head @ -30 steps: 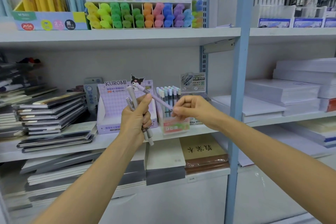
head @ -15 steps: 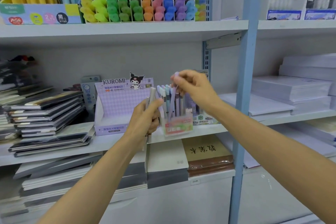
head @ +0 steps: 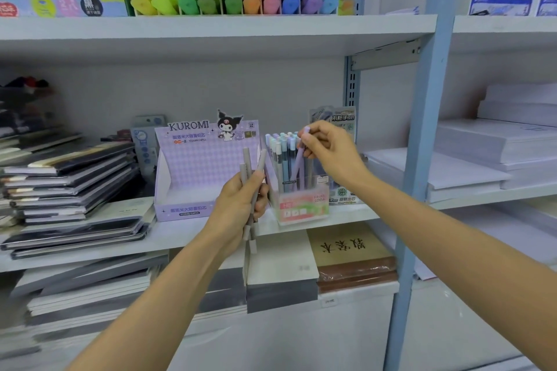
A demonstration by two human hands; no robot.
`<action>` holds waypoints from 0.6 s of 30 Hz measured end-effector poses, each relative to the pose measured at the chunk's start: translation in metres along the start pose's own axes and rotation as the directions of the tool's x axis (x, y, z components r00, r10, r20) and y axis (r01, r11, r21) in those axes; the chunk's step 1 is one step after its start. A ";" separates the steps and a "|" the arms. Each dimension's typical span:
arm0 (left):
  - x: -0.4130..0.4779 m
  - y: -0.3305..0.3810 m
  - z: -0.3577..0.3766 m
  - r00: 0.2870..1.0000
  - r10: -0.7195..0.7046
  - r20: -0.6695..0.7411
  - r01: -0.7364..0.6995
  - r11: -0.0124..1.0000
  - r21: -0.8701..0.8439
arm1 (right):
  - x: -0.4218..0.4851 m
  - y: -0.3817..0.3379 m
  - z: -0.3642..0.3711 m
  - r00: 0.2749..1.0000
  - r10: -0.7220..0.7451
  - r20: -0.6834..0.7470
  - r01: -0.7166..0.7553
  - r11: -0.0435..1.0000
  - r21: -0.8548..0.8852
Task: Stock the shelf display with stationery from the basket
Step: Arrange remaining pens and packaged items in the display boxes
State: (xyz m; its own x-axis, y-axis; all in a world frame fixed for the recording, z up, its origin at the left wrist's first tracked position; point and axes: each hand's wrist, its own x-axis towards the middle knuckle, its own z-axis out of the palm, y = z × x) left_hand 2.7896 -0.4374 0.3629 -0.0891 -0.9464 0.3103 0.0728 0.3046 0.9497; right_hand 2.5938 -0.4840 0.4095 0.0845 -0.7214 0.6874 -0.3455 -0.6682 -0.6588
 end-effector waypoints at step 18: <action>-0.007 0.005 0.003 0.998 0.053 -0.026 -0.053 0.998 0.031 | -0.006 0.002 0.015 0.991 -0.123 0.048 0.132 0.948 -0.289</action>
State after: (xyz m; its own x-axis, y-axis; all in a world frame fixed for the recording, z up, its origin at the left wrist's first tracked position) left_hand 2.7879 -0.4294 0.3658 -0.0589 -0.9313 0.3594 0.0463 0.3571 0.9329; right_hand 2.6064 -0.4837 0.3998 0.1716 -0.6416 0.7476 -0.5869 -0.6761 -0.4455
